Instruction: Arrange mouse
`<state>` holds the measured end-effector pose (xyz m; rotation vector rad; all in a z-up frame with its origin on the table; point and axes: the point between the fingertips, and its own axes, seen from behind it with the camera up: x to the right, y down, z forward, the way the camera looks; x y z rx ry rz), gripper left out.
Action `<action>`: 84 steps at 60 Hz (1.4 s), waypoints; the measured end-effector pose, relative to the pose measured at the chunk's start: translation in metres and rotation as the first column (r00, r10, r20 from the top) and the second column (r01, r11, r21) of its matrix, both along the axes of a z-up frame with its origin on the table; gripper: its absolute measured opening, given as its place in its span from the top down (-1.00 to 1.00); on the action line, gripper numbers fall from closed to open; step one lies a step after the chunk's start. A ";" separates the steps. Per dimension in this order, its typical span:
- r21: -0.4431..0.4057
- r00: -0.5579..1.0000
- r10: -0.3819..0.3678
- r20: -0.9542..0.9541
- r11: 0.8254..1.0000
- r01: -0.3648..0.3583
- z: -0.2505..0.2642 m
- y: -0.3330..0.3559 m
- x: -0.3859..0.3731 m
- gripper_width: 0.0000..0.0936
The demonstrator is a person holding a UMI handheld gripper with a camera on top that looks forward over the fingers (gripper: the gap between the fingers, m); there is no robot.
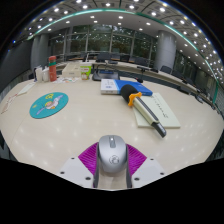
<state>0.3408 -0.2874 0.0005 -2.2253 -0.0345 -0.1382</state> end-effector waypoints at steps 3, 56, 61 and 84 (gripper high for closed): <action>0.020 1.000 -0.022 0.010 1.000 0.022 0.018 0.005 -0.003 0.20; -0.005 0.997 0.022 -0.078 1.000 -0.022 -0.012 0.199 -0.311 -0.09; -0.007 0.997 -0.002 -0.074 1.000 0.001 -0.007 0.198 -0.307 -0.46; 0.070 0.997 -0.055 -0.063 0.996 0.059 0.155 0.081 -0.318 -0.83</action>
